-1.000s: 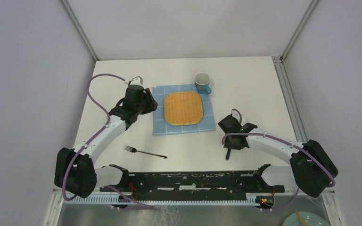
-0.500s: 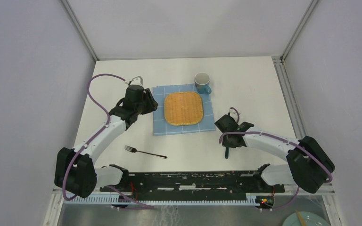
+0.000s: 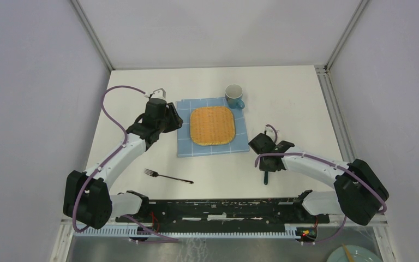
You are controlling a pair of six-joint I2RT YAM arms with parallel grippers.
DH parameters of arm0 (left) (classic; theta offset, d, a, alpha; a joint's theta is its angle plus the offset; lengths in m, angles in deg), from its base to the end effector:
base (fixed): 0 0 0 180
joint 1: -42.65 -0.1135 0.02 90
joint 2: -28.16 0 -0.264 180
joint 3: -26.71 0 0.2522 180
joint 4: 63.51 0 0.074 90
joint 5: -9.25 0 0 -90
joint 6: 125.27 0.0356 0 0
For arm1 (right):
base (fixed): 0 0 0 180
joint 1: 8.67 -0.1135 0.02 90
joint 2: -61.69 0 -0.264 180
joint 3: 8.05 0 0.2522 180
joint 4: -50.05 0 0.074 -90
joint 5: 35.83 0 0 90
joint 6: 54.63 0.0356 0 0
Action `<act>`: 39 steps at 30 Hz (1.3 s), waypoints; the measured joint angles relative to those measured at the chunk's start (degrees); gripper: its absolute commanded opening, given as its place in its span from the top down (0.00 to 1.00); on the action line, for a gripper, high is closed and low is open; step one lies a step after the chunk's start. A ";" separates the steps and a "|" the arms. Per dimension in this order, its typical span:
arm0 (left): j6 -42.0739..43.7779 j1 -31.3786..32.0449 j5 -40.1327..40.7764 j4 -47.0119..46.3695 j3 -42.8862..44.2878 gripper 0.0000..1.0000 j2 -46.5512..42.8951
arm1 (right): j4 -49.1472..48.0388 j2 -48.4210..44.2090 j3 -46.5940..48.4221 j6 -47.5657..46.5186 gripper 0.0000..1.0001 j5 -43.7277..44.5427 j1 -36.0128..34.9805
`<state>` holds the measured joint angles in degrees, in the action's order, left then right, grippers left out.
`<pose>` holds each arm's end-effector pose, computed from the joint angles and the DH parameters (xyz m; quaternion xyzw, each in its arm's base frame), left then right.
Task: Set the dinner table for one person
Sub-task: Pick up the spoon from the center of the board, then place the spoon on the napkin.
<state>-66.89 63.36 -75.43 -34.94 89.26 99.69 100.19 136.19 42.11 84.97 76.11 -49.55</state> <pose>0.2558 -0.0932 0.2578 -0.1056 0.8901 -0.1573 0.4145 0.1659 0.1260 0.1608 0.0996 0.9680 -0.0386 0.2272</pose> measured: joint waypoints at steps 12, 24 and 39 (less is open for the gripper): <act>0.00 0.00 -0.11 -0.13 0.00 0.51 0.11 | 2.69 -0.07 5.88 -3.87 1.00 0.63 0.00; -0.02 0.00 0.17 -0.11 -0.04 0.51 -0.04 | 1.33 9.53 15.19 -11.13 1.00 -0.52 0.00; -0.02 0.00 2.27 1.77 -1.46 0.51 -5.27 | -2.51 21.66 25.62 -16.72 1.00 -4.09 1.66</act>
<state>-66.91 63.36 -73.16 -33.17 87.80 94.42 97.68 157.85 67.73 68.25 72.02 -47.89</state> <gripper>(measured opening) 0.493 0.040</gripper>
